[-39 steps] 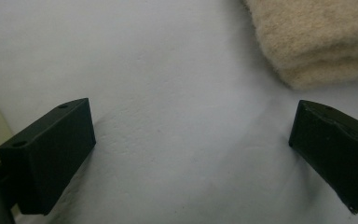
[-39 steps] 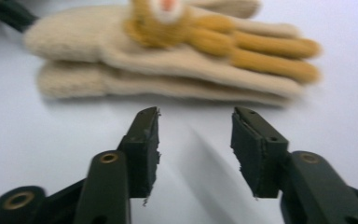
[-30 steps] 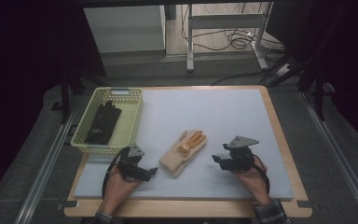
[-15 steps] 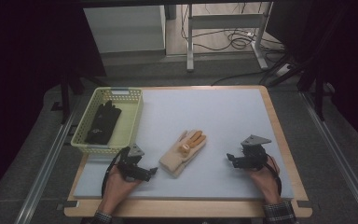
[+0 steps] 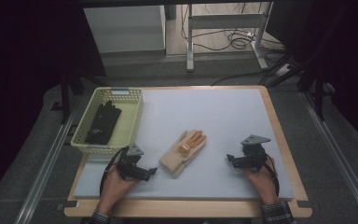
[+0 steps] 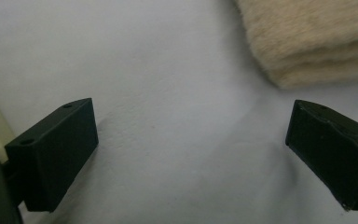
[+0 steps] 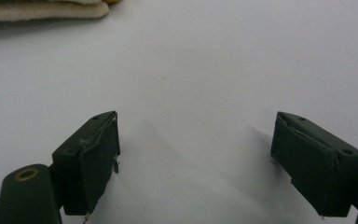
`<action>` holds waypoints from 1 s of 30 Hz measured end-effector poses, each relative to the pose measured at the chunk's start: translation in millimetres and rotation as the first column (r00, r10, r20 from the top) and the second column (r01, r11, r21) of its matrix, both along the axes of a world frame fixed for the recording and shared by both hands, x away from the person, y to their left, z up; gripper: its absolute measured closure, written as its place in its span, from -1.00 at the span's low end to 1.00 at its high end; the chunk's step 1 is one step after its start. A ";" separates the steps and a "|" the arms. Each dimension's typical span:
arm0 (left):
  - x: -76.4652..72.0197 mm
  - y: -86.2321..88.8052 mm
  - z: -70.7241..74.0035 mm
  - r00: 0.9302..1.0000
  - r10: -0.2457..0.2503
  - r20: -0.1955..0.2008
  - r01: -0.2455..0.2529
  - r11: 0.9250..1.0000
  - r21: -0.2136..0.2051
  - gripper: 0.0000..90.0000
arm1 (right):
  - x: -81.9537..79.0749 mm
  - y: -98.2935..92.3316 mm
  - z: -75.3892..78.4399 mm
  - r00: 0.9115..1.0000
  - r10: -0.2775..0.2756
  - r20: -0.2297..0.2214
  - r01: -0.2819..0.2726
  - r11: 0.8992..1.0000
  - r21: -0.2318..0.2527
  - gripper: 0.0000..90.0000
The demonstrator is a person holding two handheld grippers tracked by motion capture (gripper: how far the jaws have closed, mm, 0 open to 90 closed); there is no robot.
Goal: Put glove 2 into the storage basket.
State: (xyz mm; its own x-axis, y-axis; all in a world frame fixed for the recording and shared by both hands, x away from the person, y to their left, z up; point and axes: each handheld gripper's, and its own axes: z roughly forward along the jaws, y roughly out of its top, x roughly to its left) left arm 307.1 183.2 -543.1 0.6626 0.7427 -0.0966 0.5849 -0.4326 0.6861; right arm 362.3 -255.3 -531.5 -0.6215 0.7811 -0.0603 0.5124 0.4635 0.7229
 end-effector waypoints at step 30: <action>49.9 -103.7 42.7 0.988 -0.138 -0.063 0.142 0.988 0.068 -1.00 | -1.3 0.4 0.0 1.000 0.002 0.015 -0.002 1.000 -0.011 -0.66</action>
State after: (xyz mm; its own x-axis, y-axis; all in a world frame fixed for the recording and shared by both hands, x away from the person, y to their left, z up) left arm 357.0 79.6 -500.3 0.7554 0.6494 -0.0876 0.5531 -0.5600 0.6169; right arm 361.0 -254.8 -531.4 -0.6224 0.7788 -0.0781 0.5005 0.4727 0.7253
